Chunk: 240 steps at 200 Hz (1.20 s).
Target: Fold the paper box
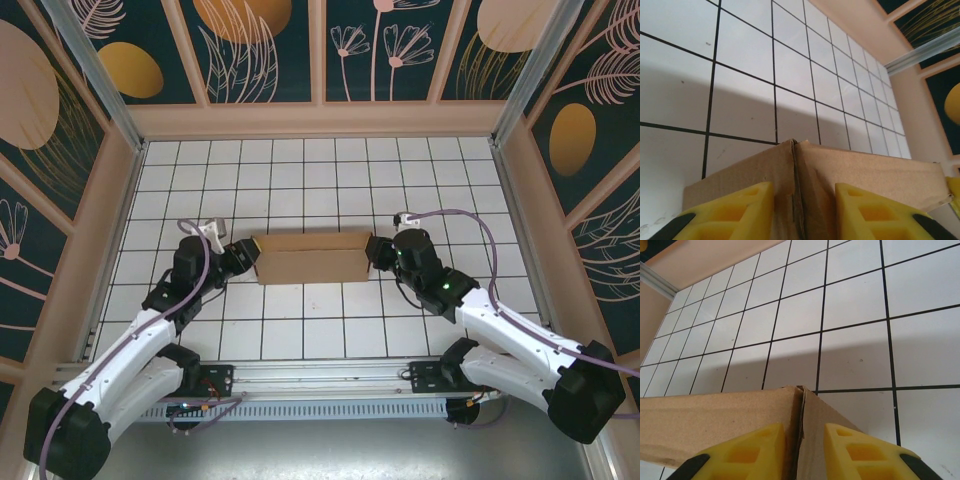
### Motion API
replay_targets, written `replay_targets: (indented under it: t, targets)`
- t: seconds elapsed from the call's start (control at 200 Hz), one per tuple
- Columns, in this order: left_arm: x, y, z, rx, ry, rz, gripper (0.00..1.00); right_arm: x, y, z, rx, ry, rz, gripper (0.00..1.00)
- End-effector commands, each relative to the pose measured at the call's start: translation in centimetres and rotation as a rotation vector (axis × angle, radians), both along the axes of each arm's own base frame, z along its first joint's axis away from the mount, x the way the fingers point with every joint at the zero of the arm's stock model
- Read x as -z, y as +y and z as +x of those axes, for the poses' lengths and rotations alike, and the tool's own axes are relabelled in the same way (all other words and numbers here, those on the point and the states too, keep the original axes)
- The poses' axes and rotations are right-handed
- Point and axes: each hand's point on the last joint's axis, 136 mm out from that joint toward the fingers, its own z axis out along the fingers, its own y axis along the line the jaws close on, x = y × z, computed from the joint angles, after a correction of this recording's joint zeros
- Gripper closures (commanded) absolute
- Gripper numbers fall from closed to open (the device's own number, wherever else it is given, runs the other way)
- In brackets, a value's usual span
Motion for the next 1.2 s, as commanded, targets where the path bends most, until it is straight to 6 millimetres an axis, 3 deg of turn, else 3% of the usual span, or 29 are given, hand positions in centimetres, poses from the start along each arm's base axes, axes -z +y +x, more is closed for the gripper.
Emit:
replay_targets:
  t: [0.0,0.125,0.4,0.54,0.681,0.791,0.906,1.016,1.196]
  targets:
    - [7.1,0.8,-3.0,-0.028,0.253,0.009,0.66,8.8,-1.9,-4.4,-0.051,0.283,-0.178,0.73]
    - [6.8,0.8,-2.8,-0.004,0.245,0.05,0.68,8.3,-1.3,-4.4,-0.075,0.291,-0.17,0.69]
    - [5.4,1.8,-1.9,-0.019,0.207,0.17,0.68,-0.3,0.0,-1.8,-0.109,0.134,-0.053,0.53]
    - [5.5,1.7,-1.9,-0.013,0.206,0.165,0.68,-2.6,0.2,-1.0,-0.13,0.096,0.007,0.48]
    - [5.4,1.7,-1.9,-0.01,0.207,0.166,0.68,-3.2,0.7,-0.6,-0.146,0.098,0.044,0.45]
    - [5.2,1.6,-1.9,-0.01,0.204,0.165,0.68,-1.8,0.7,-0.6,-0.144,0.125,0.045,0.47]
    - [4.9,1.1,-1.9,0.007,0.192,0.134,0.68,0.6,0.7,-1.1,-0.144,0.181,0.054,0.55]
    - [3.9,-0.5,-1.9,0.068,0.167,0.039,0.69,1.8,1.5,-1.7,-0.181,0.225,0.091,0.66]
    - [0.2,-4.1,-1.8,0.216,0.103,-0.161,0.75,-0.6,2.6,-1.3,-0.223,0.181,0.128,0.74]
